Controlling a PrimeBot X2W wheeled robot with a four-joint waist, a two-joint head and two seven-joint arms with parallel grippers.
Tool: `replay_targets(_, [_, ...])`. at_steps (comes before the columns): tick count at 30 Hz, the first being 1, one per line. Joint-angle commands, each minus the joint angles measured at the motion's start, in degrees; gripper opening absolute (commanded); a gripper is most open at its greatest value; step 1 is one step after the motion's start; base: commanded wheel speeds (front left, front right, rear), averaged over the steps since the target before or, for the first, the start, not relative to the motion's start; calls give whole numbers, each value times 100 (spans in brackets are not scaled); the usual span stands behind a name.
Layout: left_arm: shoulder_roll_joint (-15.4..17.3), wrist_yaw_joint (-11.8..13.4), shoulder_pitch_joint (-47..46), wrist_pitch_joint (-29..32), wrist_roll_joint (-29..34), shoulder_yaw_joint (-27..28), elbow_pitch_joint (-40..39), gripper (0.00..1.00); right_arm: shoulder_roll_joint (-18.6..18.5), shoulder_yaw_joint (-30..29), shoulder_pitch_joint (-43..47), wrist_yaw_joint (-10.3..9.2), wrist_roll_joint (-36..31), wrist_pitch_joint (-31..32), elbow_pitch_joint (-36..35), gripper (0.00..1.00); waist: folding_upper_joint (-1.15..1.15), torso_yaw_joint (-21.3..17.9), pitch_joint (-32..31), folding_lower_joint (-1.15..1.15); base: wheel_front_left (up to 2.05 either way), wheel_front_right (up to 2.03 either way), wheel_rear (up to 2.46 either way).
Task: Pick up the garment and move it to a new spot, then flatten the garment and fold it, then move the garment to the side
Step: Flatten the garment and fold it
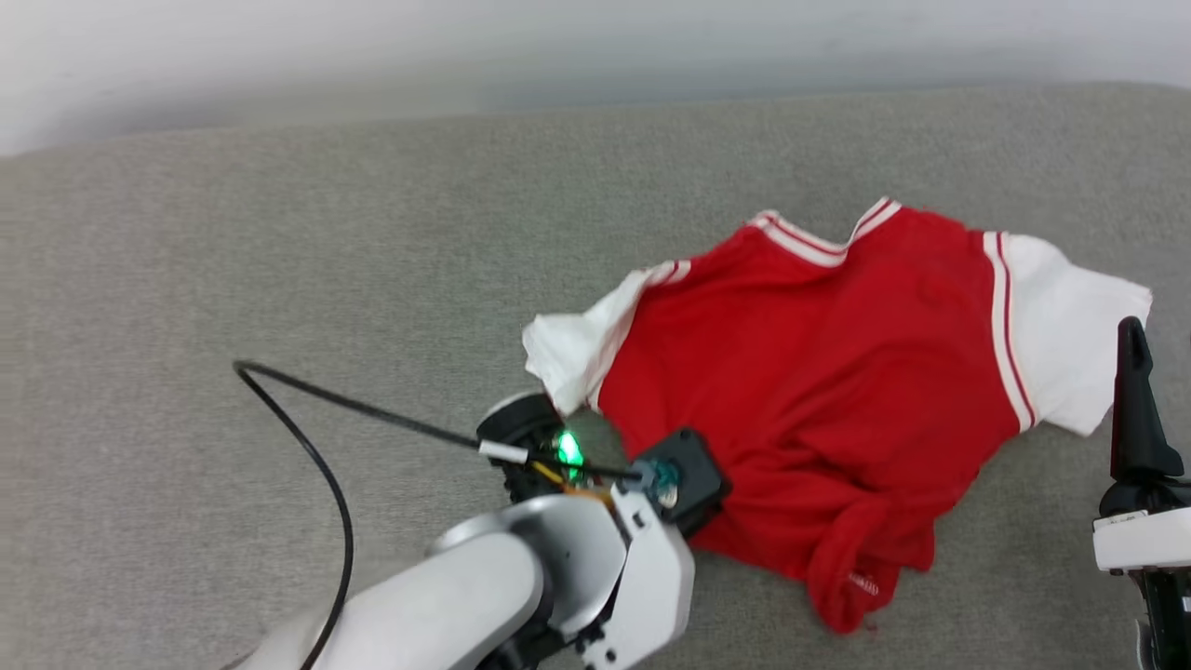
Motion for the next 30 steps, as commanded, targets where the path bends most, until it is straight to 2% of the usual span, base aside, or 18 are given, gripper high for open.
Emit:
replay_targets(1, [103, 34, 168, 17, -23, -35, -139, 0, 13, -17, 46, -2, -33, 24, 7, 100, 0, 146, -182, 0, 0, 0, 0])
replay_targets(5, [420, 205, 497, -29, 64, -97, -454, 0, 50, -24, 131, -2, -77, 98, 39, 100, 0, 243, -374, 0, 0, 0, 0])
replay_targets(6, [731, 338, 834, -62, 36, -161, -683, 0, 81, -6, 188, -2, -108, 154, 67, 100, 0, 307, -531, 0, 0, 0, 0])
replay_targets(7, [794, 354, 926, -55, 31, -199, -729, 0, 88, -4, 218, -2, -115, 177, 71, 100, 0, 322, -565, 0, 0, 0, 0])
replay_targets(11, [815, 362, 1272, -70, -5, -420, -816, 0, 109, -13, 258, -2, -134, 205, 92, 100, 0, 372, -645, 0, 0, 0, 0])
replay_targets(15, [709, 424, 1470, -295, 54, -523, -586, 0, 121, 43, 273, -2, -134, 243, 100, 100, 0, 404, -696, 0, 0, 0, 0])
replay_targets(16, [668, 483, 1502, -410, 101, -495, -503, 57, 118, 50, 278, -2, -134, 244, 98, 100, 0, 407, -704, 0, 0, 0, 0])
replay_targets(17, [630, 554, 1544, -539, 128, -453, -425, 100, 114, 63, 281, -2, -133, 251, 95, 100, 0, 410, -714, 0, 0, 0, 0])
replay_targets(20, [571, 778, 1614, -951, 82, -217, -327, 100, 79, 67, 321, -2, -116, 257, 71, 100, 0, 423, -740, 0, 0, 0, 0])
replay_targets(25, [692, 1262, 1714, -1538, 18, 320, -254, 100, 45, 26, 372, -2, -98, 261, 24, 100, 0, 435, -751, 0, 0, 0, 0])
replay_targets(30, [917, 1466, 1559, -1496, -55, 611, -178, 100, 35, 15, 321, -2, -87, 282, -50, 100, 0, 447, -636, 0, 0, 0, 0])
